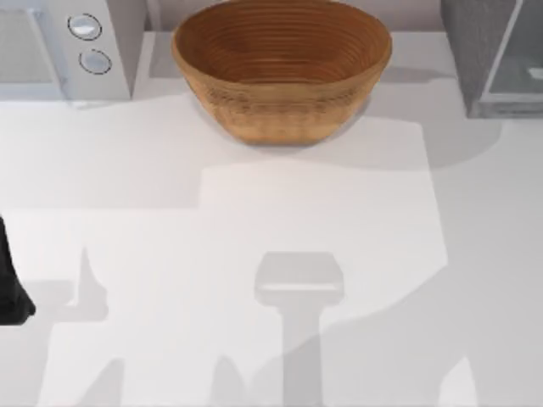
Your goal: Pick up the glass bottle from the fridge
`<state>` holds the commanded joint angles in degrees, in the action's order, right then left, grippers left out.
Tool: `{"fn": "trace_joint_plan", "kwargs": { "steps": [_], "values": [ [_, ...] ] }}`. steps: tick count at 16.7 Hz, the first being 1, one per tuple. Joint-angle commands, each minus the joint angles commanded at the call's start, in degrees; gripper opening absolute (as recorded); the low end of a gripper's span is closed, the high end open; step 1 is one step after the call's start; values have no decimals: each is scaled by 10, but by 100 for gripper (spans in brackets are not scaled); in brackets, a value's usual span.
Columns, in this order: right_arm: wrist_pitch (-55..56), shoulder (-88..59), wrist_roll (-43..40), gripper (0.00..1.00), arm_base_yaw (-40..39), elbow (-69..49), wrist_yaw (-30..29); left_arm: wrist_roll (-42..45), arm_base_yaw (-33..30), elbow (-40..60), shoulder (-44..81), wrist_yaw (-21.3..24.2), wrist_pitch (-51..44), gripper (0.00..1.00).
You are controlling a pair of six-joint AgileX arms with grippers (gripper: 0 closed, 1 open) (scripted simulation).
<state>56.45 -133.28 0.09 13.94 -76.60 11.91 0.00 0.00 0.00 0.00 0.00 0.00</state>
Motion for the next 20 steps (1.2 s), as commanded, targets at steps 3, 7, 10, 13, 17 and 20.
{"fn": "trace_joint_plan", "kwargs": {
  "steps": [3,7,10,13,17,20],
  "values": [
    [0,0,0,85,0,0,0,0,0,0,0,0,0,100],
    [0,0,0,55,0,0,0,0,0,0,0,0,0,100],
    [0,0,0,32,0,0,0,0,0,0,0,0,0,100],
    [0,0,0,10,0,0,0,0,0,0,0,0,0,100],
    [0,0,0,0,0,0,0,0,0,0,0,0,0,100],
    [0,0,0,0,0,0,0,0,0,0,0,0,0,100]
  ]
}}
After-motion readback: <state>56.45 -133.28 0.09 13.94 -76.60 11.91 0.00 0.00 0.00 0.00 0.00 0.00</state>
